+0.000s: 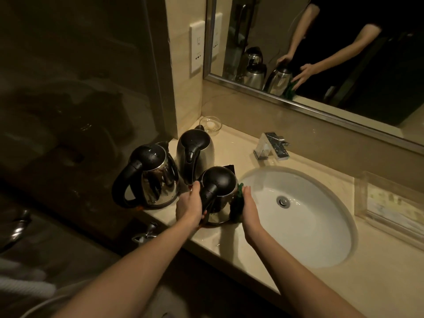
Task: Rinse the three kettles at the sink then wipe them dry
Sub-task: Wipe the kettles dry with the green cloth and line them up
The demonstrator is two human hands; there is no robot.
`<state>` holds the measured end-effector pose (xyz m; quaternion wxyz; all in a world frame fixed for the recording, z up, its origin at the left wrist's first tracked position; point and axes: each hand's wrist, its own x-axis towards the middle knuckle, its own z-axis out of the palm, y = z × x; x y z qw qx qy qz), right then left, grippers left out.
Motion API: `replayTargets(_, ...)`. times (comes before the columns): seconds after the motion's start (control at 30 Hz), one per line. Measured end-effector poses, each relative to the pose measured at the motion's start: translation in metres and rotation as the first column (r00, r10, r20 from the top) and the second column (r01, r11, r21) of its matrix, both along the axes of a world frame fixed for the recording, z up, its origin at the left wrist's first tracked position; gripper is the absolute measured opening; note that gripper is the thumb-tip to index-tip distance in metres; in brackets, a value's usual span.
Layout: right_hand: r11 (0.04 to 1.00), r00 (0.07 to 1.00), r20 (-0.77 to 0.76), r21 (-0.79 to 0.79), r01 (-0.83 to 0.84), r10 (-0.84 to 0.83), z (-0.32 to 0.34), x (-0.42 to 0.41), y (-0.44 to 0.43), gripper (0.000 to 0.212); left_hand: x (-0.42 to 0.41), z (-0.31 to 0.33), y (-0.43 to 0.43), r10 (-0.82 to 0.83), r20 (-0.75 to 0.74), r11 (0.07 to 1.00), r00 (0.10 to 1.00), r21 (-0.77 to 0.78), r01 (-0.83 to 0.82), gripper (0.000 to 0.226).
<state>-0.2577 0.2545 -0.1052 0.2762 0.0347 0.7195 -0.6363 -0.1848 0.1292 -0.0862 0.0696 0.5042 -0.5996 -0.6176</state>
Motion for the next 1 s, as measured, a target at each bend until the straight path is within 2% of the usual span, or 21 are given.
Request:
replayTargets(0.2,0.999,0.981,-0.196,-0.050,-0.005,-0.005,0.011,-0.006,-0.011,0.048,-0.012,0.005,0.012,0.086,0.112,0.981,0.990,-0.182,-0.065,0.070)
replayTargets(0.27,1.000,0.980,-0.198,0.009,-0.018,0.019,0.009,-0.006,-0.010,0.056,-0.013,0.003,0.012,0.093,0.128,0.974,0.987,-0.219,-0.063,0.084)
replayTargets(0.33,1.000,0.993,-0.113,0.016,-0.021,0.023,0.007,-0.011,-0.004,0.059,-0.013,-0.001,0.011,0.104,0.119,0.969,0.987,-0.236,-0.074,0.097)
replayTargets(0.4,0.999,1.000,0.008,-0.017,-0.028,0.028,0.005,-0.019,0.004,0.053,-0.013,-0.002,0.009,0.082,0.115,0.971,0.990,-0.231,-0.053,0.089)
replayTargets(0.47,0.998,0.992,0.111,-0.021,-0.056,0.058,0.004,-0.025,0.011,0.050,-0.012,-0.001,0.008,0.047,0.112,0.973,0.993,-0.229,-0.021,0.070)
replayTargets(0.53,0.997,0.984,0.163,-0.033,-0.073,0.077,0.003,-0.030,0.015,0.052,-0.011,-0.001,0.005,0.048,0.100,0.974,0.994,-0.224,-0.024,0.060)
replayTargets(0.7,0.994,0.989,0.114,-0.058,-0.089,0.096,0.006,-0.033,0.014,0.057,-0.005,0.000,-0.010,-0.003,0.088,0.987,0.996,-0.162,0.018,0.050)
replayTargets(1.0,0.990,0.986,0.092,-0.053,-0.132,0.136,-0.003,-0.044,0.011,0.064,-0.001,-0.005,-0.032,-0.130,0.121,0.978,0.984,-0.151,0.147,0.061)
